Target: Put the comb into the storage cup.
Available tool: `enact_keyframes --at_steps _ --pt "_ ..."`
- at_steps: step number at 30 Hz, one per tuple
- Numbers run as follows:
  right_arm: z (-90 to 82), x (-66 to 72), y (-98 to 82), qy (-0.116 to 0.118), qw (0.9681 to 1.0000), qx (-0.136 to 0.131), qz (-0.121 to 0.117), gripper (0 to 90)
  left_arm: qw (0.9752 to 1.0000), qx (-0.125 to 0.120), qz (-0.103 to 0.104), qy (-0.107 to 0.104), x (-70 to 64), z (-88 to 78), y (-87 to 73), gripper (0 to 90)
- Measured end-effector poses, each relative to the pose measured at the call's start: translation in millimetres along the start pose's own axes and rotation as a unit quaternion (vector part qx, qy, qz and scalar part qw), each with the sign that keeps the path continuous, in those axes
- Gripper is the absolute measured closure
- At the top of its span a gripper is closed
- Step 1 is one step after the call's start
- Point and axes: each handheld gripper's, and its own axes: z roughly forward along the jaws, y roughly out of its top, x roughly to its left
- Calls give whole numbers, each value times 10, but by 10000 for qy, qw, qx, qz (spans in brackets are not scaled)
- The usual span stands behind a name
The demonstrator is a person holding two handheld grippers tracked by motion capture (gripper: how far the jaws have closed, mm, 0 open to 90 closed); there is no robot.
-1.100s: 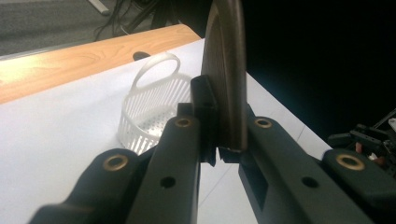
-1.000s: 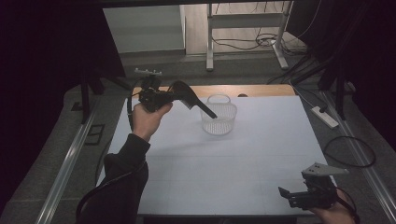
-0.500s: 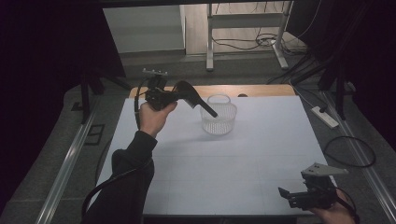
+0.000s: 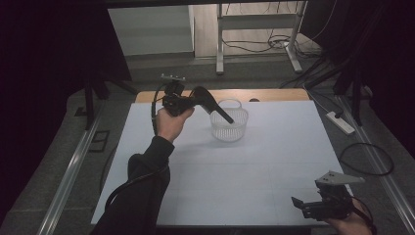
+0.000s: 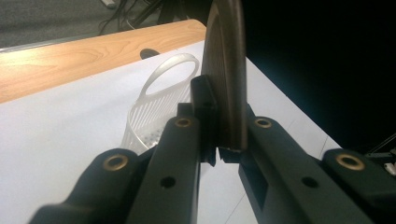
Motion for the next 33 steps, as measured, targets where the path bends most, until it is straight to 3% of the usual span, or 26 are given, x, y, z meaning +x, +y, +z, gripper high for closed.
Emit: enact_keyframes --at_steps 33 --pt "6 3 -1 22 10000 34 -34 20 9998 151 -105 -14 32 458 -95 872"
